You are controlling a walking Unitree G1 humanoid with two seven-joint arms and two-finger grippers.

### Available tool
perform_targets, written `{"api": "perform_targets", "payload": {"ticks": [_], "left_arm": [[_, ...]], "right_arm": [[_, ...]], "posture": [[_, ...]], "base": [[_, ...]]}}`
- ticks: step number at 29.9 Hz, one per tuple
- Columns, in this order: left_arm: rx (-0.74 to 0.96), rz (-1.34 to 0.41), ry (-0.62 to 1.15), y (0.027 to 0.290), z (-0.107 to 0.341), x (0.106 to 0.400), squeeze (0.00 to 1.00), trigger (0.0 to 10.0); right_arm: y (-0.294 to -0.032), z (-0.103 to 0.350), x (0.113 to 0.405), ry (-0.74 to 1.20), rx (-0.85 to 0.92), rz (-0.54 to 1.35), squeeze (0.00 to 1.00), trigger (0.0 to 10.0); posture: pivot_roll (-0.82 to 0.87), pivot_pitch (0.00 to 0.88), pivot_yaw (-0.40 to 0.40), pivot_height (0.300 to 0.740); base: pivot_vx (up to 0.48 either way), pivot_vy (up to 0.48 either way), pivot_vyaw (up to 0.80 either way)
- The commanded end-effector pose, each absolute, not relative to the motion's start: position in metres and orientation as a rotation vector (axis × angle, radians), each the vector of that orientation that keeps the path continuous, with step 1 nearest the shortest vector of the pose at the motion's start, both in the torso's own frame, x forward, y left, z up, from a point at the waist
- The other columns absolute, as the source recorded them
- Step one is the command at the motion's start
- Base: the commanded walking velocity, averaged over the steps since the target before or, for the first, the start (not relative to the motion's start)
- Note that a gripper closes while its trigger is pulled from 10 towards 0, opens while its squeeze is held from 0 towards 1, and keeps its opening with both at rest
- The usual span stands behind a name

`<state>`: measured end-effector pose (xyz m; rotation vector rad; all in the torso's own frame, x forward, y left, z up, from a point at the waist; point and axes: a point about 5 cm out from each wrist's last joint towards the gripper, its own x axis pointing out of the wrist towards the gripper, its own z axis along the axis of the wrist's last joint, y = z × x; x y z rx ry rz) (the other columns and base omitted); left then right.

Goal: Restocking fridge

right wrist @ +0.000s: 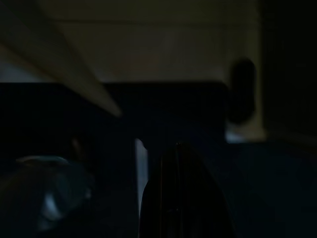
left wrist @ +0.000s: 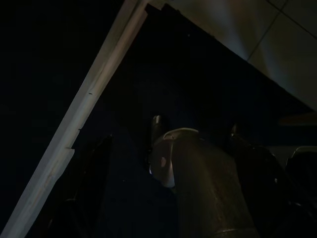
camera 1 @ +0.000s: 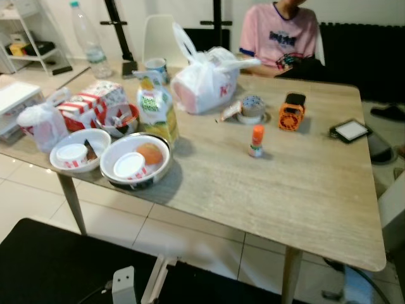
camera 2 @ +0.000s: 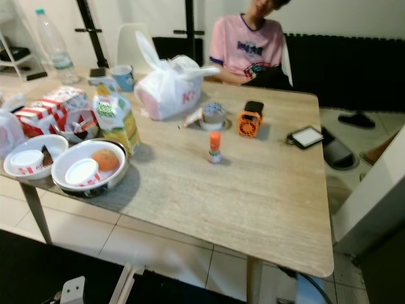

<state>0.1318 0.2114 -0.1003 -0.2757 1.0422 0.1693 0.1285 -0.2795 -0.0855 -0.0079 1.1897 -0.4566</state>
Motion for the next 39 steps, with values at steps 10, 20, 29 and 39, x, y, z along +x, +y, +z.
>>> {"api": "perform_targets", "payload": {"ticks": [10,20,29,39], "left_arm": [[-0.272,0.204,1.038,0.225,-0.099,0.127,0.00,10.0],[-0.300,0.184,1.047,0.218,-0.102,0.123,0.00,10.0],[-0.312,0.170,1.041,0.220,-0.101,0.123,0.00,10.0],[-0.316,0.163,1.020,0.222,-0.098,0.128,0.00,10.0]], "right_arm": [[-0.322,-0.075,0.100,1.211,0.063,-0.837,1.00,10.0],[-0.379,-0.028,0.133,0.993,-0.113,-0.973,1.00,10.0],[-0.414,0.056,0.211,0.435,0.014,-1.078,0.00,10.0],[-0.374,0.143,0.313,-0.002,0.160,-0.682,0.00,10.0]], "posture": [[-0.02,0.000,0.021,0.740],[-0.02,0.000,0.020,0.740],[-0.01,0.000,0.017,0.740],[-0.01,0.000,0.018,0.740]], "base": [[0.000,0.000,0.00],[0.000,0.000,0.00],[0.000,0.000,0.00],[0.000,0.000,0.00]]}}
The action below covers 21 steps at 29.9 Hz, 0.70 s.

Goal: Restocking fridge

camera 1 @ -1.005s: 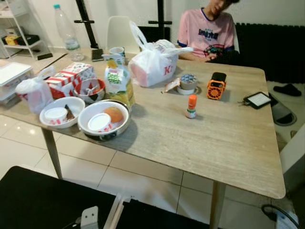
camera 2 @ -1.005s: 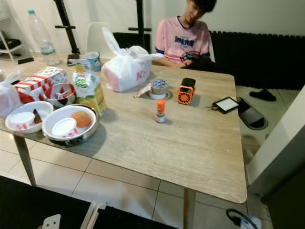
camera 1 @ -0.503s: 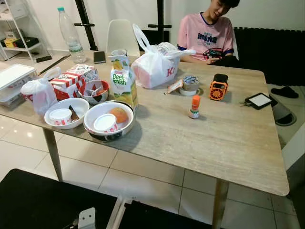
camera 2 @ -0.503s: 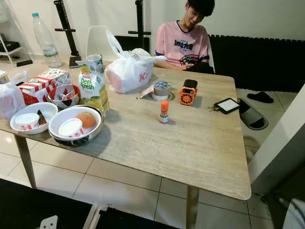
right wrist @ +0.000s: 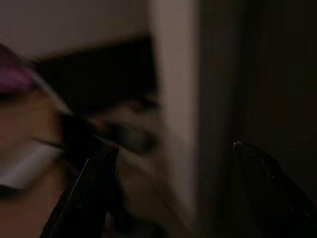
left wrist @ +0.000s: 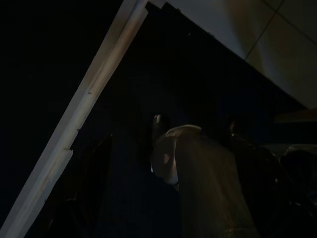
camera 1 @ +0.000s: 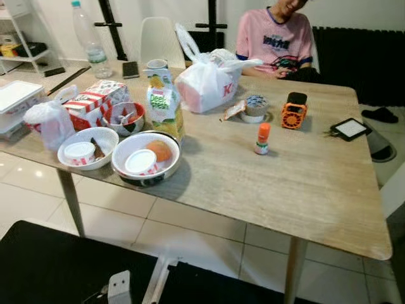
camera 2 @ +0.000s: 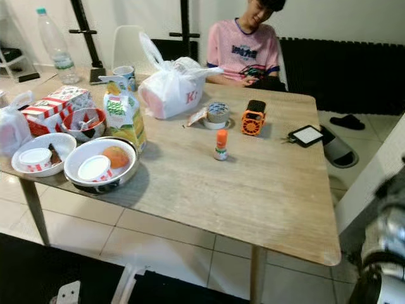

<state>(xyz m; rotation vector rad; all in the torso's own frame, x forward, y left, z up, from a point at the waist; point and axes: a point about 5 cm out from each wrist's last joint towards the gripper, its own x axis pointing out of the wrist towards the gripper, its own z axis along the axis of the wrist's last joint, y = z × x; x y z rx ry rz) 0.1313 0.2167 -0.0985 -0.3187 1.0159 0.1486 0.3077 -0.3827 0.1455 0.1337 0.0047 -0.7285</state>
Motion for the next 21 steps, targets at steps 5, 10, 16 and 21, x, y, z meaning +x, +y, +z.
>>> {"api": "perform_targets", "payload": {"ticks": [5,10,16,21], "left_arm": [[-0.317,0.159,1.015,0.222,-0.098,0.128,0.00,10.0],[-0.303,0.142,1.003,0.223,-0.098,0.128,0.00,10.0],[-0.294,0.125,0.943,0.228,-0.092,0.139,0.00,10.0],[-0.278,0.111,0.884,0.237,-0.085,0.147,0.00,10.0]], "right_arm": [[-0.313,0.170,0.362,-0.100,0.279,-0.330,0.00,10.0],[-0.254,0.168,0.385,-0.048,0.297,-0.056,0.00,10.0],[-0.219,0.172,0.395,-0.037,0.312,0.094,0.00,10.0],[-0.195,0.175,0.401,-0.008,0.292,0.153,0.00,10.0]], "posture": [[0.00,0.000,0.021,0.740],[0.00,0.000,0.020,0.740],[0.00,0.001,0.032,0.740],[0.02,0.054,0.029,0.740]], "base": [[0.000,0.000,0.00],[0.000,0.000,0.00],[0.000,0.000,0.00],[0.000,0.000,0.00]]}}
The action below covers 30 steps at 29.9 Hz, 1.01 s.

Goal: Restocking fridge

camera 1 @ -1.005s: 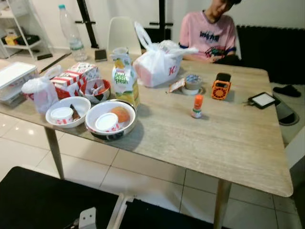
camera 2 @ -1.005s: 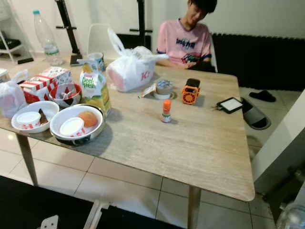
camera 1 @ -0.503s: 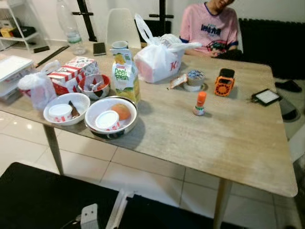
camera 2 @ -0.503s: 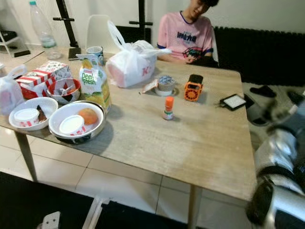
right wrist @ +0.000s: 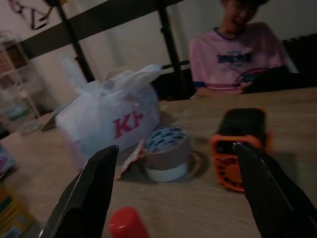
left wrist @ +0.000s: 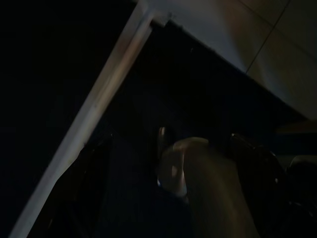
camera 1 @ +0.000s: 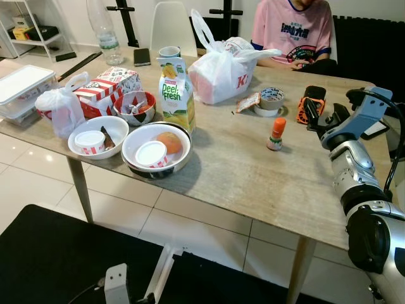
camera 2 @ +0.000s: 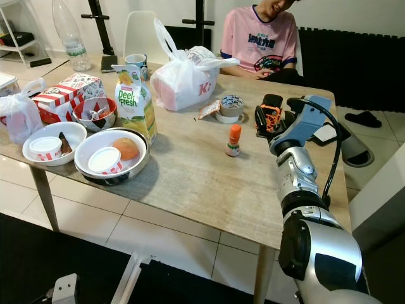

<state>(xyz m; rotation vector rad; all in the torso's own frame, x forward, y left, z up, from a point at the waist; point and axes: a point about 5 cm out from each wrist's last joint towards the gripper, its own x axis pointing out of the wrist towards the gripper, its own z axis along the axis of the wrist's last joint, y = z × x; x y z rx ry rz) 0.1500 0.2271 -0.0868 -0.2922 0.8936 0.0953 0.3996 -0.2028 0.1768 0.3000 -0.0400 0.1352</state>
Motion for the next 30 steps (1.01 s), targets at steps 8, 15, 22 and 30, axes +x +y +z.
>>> {"api": "perform_targets", "payload": {"ticks": [8,15,22,30], "left_arm": [[-0.278,0.118,0.850,0.245,-0.083,0.143,0.00,10.0],[-0.280,0.095,0.848,0.241,-0.086,0.134,0.00,10.0],[-0.275,0.082,0.813,0.244,-0.083,0.136,0.00,10.0],[-0.269,0.062,0.776,0.245,-0.079,0.143,0.00,10.0]], "right_arm": [[-0.168,0.175,0.404,0.017,0.284,0.246,0.00,10.0],[-0.145,0.169,0.404,0.055,0.238,0.292,0.00,10.0],[-0.136,0.180,0.409,0.037,0.232,0.270,0.00,10.0],[-0.135,0.190,0.411,-0.007,0.262,0.259,0.00,10.0]], "posture": [[0.04,0.112,0.031,0.740],[0.06,0.158,0.022,0.740],[0.08,0.191,0.018,0.740],[0.09,0.205,0.020,0.740]], "base": [[0.000,0.000,0.00],[0.000,0.000,0.00],[0.000,0.000,0.00],[0.000,0.000,0.00]]}}
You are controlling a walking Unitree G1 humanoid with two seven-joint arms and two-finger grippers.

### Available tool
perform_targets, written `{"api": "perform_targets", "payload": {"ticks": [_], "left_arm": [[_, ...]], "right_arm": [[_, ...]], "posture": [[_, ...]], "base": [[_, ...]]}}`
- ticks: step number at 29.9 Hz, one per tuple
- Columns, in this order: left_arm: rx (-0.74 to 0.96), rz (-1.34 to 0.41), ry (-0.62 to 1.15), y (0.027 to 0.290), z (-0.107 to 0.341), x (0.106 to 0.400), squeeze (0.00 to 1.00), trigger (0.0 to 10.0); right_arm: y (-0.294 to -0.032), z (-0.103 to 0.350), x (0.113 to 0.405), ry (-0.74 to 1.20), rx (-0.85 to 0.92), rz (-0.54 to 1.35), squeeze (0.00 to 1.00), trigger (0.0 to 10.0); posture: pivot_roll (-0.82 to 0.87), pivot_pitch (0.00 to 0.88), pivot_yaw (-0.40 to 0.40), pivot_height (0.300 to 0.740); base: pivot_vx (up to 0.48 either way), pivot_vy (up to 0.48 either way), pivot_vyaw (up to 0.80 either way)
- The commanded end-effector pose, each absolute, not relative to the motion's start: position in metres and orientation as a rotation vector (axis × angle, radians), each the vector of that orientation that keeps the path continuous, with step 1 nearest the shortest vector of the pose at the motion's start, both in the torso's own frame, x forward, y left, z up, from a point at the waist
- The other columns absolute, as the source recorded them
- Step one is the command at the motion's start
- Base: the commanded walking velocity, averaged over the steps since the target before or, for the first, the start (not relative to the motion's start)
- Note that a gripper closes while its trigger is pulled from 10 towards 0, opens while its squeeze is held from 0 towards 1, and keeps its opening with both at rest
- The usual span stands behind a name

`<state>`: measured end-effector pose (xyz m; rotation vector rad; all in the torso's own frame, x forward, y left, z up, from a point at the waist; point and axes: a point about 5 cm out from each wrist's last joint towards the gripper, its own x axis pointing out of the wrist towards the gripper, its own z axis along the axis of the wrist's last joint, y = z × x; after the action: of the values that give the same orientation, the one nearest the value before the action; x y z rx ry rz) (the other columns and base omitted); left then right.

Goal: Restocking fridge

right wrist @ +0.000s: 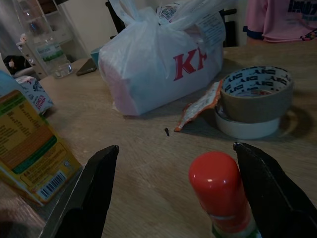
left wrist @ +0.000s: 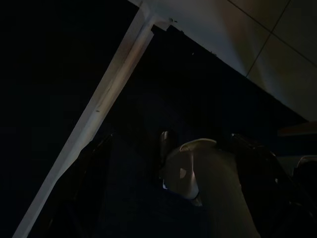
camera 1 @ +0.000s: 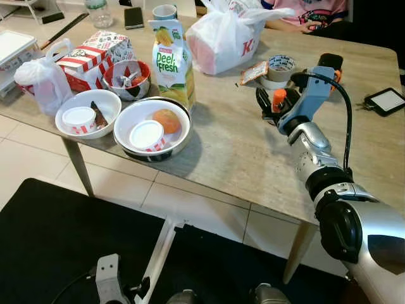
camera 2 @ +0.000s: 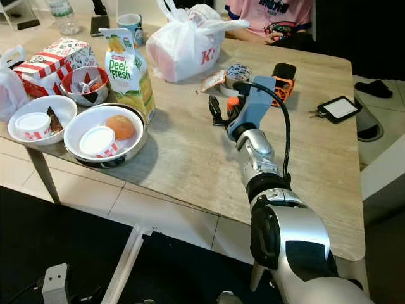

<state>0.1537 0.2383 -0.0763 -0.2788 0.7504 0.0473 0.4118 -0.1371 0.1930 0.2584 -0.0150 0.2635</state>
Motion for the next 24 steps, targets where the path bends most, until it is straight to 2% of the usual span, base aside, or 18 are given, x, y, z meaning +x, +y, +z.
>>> {"api": "perform_targets", "payload": {"ticks": [1,4,10,16,24], "left_arm": [[-0.269,0.058,0.774,0.245,-0.079,0.143,0.00,10.0],[-0.269,0.046,0.763,0.243,-0.079,0.142,0.00,10.0],[-0.273,0.031,0.744,0.242,-0.078,0.138,0.00,10.0],[-0.275,0.004,0.741,0.242,-0.080,0.127,0.00,10.0],[-0.279,-0.007,0.740,0.240,-0.081,0.124,0.00,10.0]], "right_arm": [[-0.135,0.190,0.411,-0.004,0.255,0.255,0.00,10.0],[-0.136,0.183,0.410,0.033,0.167,0.219,0.00,10.0],[-0.140,0.180,0.411,0.054,0.132,0.154,0.00,10.0],[-0.144,0.196,0.414,-0.026,0.264,0.122,0.00,10.0],[-0.146,0.206,0.416,-0.072,0.295,0.107,0.00,10.0]], "posture": [[0.09,0.208,0.020,0.740],[0.10,0.227,0.017,0.740],[0.11,0.257,0.019,0.740],[0.13,0.283,0.027,0.740],[0.14,0.300,0.033,0.740]], "base": [[0.000,0.000,0.00],[0.000,0.000,0.00],[0.000,0.000,0.00],[0.000,0.000,0.00],[0.000,0.000,0.00]]}}
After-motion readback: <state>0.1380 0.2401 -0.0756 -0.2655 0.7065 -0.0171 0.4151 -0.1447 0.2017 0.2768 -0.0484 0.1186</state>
